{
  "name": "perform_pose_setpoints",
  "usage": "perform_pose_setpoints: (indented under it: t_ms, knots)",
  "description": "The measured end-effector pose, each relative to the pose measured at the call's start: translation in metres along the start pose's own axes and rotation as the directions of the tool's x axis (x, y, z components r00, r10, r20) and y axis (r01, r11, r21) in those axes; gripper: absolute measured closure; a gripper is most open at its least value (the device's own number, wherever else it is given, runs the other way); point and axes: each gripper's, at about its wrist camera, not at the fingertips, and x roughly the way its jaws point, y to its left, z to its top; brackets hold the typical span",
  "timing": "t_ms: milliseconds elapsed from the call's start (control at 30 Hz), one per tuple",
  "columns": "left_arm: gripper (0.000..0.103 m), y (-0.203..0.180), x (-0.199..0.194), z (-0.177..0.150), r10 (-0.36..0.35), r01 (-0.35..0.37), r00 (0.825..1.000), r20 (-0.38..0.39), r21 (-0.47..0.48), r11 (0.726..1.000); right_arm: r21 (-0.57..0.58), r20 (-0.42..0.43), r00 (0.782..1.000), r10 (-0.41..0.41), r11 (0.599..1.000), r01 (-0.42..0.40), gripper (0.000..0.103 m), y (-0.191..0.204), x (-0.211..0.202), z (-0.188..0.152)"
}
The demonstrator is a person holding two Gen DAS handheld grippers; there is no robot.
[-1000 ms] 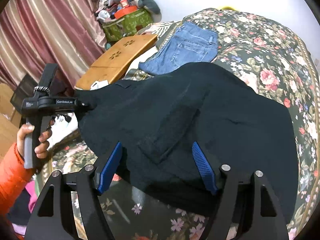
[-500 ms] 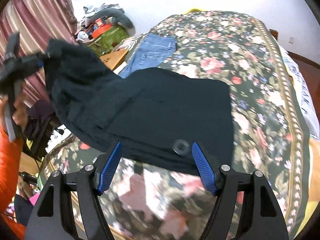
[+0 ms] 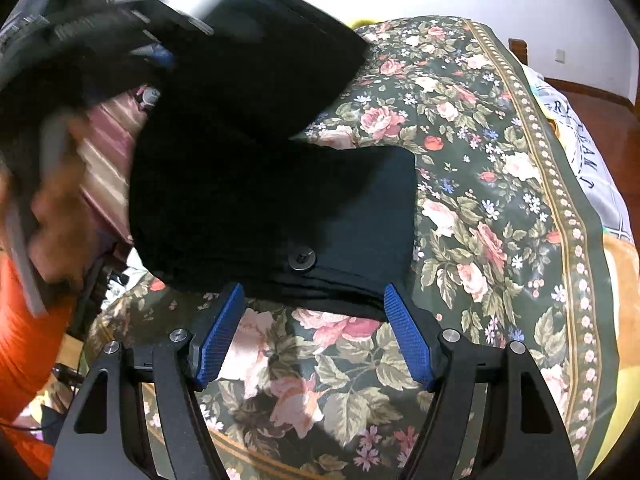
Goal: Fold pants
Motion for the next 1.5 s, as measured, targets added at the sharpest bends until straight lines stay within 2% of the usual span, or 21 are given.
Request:
perform_pose_setpoints:
  t_ms: [133, 167, 233, 267, 300, 400, 467, 533, 567, 633, 733, 833, 933, 1033, 1133, 1233, 1267, 1300, 1367, 1400, 1500]
  knots:
    - [0.081, -0.010, 0.032, -0.019, -0.029, 0.032, 0.991, -0.131, 0.021, 0.999, -0.025, 0.002, 1.000, -0.004, 1.000, 0.004, 0.034, 0.003, -0.004, -0.003]
    - [0.076, -0.010, 0.035, -0.022, -0.043, 0.047, 0.986, -0.162, 0.018, 0.999, -0.030, -0.001, 1.000, -0.008, 1.000, 0.008, 0.034, 0.003, -0.004, -0.004]
    - [0.053, -0.009, 0.037, -0.026, -0.057, 0.062, 0.977, -0.204, 0.018, 0.998, -0.038, -0.010, 1.000, -0.022, 0.999, 0.022, 0.034, 0.002, -0.002, -0.008]
    - [0.030, -0.011, 0.039, -0.027, -0.063, 0.072, 0.972, -0.227, 0.030, 0.997, -0.038, -0.013, 1.000, -0.025, 0.999, 0.025, 0.034, 0.000, -0.001, -0.009]
    - [0.019, -0.013, 0.036, -0.027, -0.056, 0.068, 0.972, -0.228, 0.045, 0.997, -0.034, -0.017, 1.000, -0.026, 0.999, 0.025, 0.034, -0.001, 0.000, -0.011]
    - [0.019, -0.007, 0.029, -0.025, 0.009, 0.000, 0.984, -0.180, 0.052, 0.999, -0.011, -0.025, 0.999, -0.022, 1.000, 0.022, 0.034, -0.003, 0.003, -0.015]
    - [0.017, 0.007, 0.022, -0.016, 0.018, -0.014, 0.988, -0.157, 0.025, 1.000, -0.006, -0.027, 0.999, -0.020, 1.000, 0.020, 0.034, -0.003, 0.004, -0.017]
    - [0.010, 0.025, 0.012, -0.007, 0.046, -0.048, 0.992, -0.114, -0.009, 0.999, -0.007, -0.029, 0.999, -0.023, 1.000, 0.023, 0.034, -0.002, 0.005, -0.017]
    - [0.005, 0.037, 0.007, -0.001, 0.094, -0.096, 0.993, -0.078, -0.021, 0.995, -0.008, -0.030, 0.999, -0.023, 1.000, 0.023, 0.034, -0.002, 0.005, -0.017]
    - [0.002, 0.055, 0.004, 0.009, 0.176, -0.177, 0.984, -0.034, -0.021, 0.984, -0.007, -0.032, 0.999, -0.022, 1.000, 0.022, 0.034, -0.002, 0.008, -0.015]
    - [0.002, 0.093, 0.016, 0.021, 0.310, -0.310, 0.950, -0.032, -0.015, 0.950, -0.003, -0.033, 0.999, -0.017, 1.000, 0.016, 0.034, 0.000, 0.010, -0.014]
    - [0.002, 0.138, 0.048, 0.031, 0.436, -0.439, 0.896, -0.082, -0.026, 0.898, -0.007, -0.037, 0.999, -0.019, 1.000, 0.019, 0.034, 0.002, 0.012, -0.014]
    - [0.002, 0.179, 0.086, 0.033, 0.496, -0.510, 0.849, -0.180, -0.040, 0.859, -0.011, -0.049, 0.998, -0.036, 0.999, 0.035, 0.034, 0.002, 0.014, -0.015]
    - [0.001, 0.205, 0.122, 0.022, 0.509, -0.532, 0.809, -0.294, 0.001, 0.847, 0.000, -0.049, 0.998, -0.041, 0.999, 0.041, 0.034, -0.001, 0.013, -0.015]
    - [0.000, 0.211, 0.128, 0.006, 0.496, -0.512, 0.816, -0.295, 0.029, 0.859, 0.012, -0.052, 0.997, -0.053, 0.998, 0.054, 0.034, -0.006, 0.013, -0.015]
    - [0.000, 0.203, 0.118, -0.013, 0.544, -0.521, 0.796, -0.265, 0.158, 0.839, 0.011, -0.048, 0.996, -0.076, 0.997, 0.077, 0.034, -0.008, 0.010, -0.014]
    - [0.000, 0.202, 0.113, -0.021, 0.552, -0.522, 0.792, -0.261, 0.182, 0.834, 0.010, -0.043, 0.995, -0.086, 0.996, 0.087, 0.034, -0.010, 0.007, -0.014]
    - [0.000, 0.206, 0.103, -0.032, 0.541, -0.517, 0.796, -0.271, 0.160, 0.841, 0.010, -0.037, 0.995, -0.094, 0.995, 0.095, 0.034, -0.010, 0.005, -0.014]
    - [0.000, 0.216, 0.087, -0.042, 0.490, -0.496, 0.816, -0.306, 0.064, 0.866, 0.014, -0.023, 0.994, -0.107, 0.994, 0.107, 0.034, -0.014, -0.001, -0.013]
    - [0.000, 0.226, 0.076, -0.052, 0.435, -0.468, 0.835, -0.336, -0.021, 0.883, 0.018, -0.016, 0.994, -0.106, 0.994, 0.107, 0.034, -0.015, -0.004, -0.013]
    - [0.000, 0.238, 0.047, -0.077, 0.338, -0.415, 0.875, -0.348, -0.176, 0.893, 0.032, 0.010, 0.994, -0.105, 0.994, 0.105, 0.034, -0.014, -0.013, -0.013]
